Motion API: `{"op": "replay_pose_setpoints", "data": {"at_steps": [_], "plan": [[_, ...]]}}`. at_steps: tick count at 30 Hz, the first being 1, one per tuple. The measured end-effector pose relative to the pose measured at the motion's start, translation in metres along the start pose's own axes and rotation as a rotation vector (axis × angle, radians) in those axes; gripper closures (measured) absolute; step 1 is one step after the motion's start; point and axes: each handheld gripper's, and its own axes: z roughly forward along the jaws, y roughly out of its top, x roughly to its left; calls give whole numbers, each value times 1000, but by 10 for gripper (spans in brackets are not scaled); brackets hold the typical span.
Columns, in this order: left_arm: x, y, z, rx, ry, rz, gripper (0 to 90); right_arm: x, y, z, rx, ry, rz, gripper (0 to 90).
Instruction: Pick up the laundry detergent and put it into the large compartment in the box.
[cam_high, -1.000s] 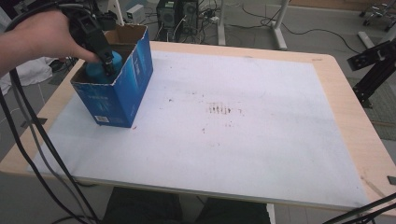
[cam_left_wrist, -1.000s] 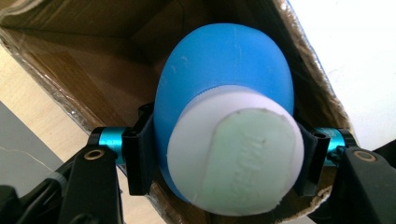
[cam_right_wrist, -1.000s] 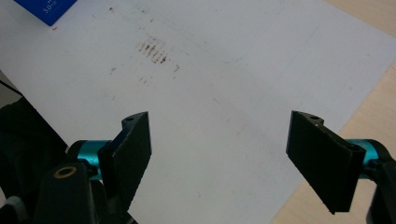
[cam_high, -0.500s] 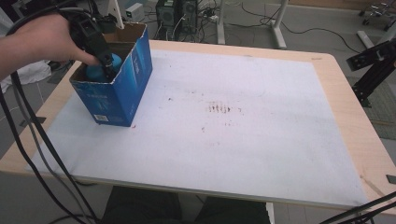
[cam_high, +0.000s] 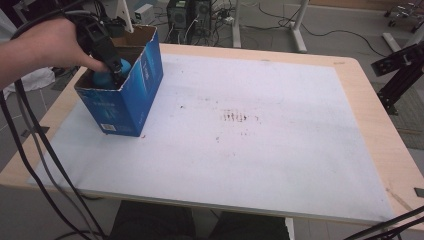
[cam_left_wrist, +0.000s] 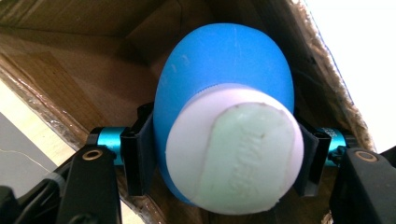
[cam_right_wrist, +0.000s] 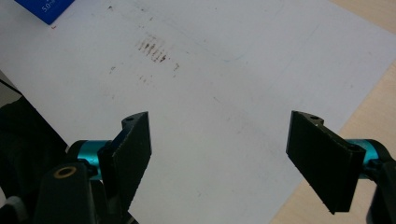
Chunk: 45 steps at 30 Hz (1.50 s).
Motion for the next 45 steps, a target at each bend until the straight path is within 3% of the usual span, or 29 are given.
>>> {"op": "replay_pose_setpoints", "data": {"at_steps": [14,26,37,45], "plan": [[1,-1,-2,-3,-1,7,367,1,0,0,-2,0,0,216],[0,-2,-4,-20,-7,10,301,1,-1,-1,-3,2,-5,216],[-2,-3,-16,-54,0,38,244,2,0,0,-2,5,-8,216],[-2,-5,-32,-79,28,52,201,2,0,-2,0,4,-8,216]]}}
